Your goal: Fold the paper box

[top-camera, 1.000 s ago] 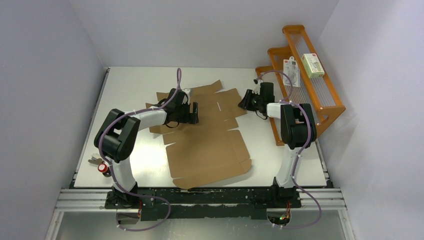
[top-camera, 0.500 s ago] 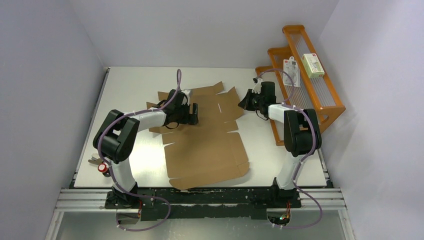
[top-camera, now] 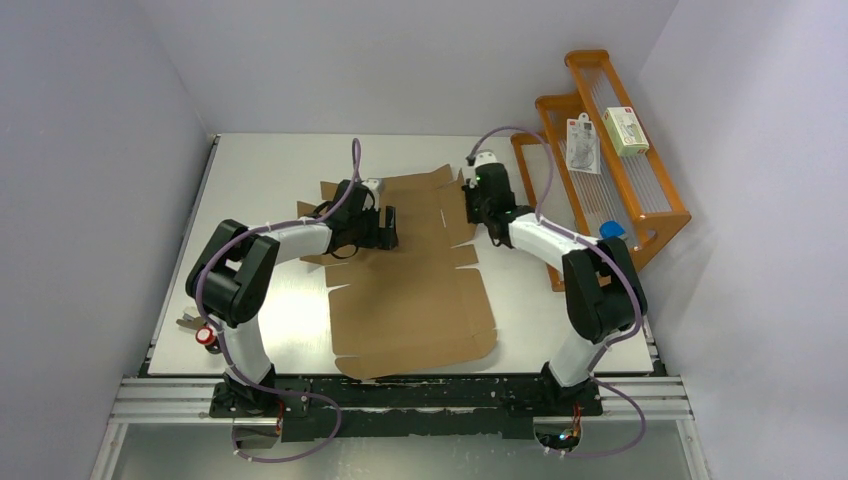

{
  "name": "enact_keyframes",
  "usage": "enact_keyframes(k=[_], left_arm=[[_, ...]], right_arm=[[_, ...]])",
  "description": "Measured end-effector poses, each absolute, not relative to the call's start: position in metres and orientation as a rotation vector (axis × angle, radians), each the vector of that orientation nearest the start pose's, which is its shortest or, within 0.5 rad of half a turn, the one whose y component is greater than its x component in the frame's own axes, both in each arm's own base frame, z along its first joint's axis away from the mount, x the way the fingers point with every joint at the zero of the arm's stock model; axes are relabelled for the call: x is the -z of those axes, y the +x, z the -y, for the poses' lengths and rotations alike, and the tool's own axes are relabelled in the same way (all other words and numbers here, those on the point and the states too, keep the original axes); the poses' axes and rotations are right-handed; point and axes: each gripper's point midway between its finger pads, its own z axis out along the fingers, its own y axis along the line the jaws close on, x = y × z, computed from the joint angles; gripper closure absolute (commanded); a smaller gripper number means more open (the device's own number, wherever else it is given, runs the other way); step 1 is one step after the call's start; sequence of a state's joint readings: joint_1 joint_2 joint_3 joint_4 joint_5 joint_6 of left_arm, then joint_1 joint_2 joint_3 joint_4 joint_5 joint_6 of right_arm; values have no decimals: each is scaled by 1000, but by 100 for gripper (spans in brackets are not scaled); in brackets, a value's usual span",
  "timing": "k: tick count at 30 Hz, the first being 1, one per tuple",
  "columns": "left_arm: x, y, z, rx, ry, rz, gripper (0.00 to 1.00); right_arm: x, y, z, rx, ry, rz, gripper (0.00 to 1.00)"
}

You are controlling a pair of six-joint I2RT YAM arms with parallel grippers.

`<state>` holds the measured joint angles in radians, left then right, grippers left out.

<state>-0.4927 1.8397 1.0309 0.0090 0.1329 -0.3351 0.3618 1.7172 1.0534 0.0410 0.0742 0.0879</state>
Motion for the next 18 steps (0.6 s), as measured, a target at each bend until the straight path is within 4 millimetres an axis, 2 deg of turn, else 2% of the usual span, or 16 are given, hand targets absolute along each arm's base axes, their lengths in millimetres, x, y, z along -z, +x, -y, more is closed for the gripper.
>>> enact_keyframes(k=[10, 15, 18], left_arm=[[-30, 377, 249, 605, 228, -2389, 15], [-30, 377, 254, 651, 209, -2370, 15], [-31, 377, 257, 676, 201, -2360, 15]], right_arm=[[-108, 414, -186, 207, -466, -2096, 100], [-119, 409, -218, 300, -557, -2045, 100], [-119, 405, -241, 342, -615, -2019, 100]])
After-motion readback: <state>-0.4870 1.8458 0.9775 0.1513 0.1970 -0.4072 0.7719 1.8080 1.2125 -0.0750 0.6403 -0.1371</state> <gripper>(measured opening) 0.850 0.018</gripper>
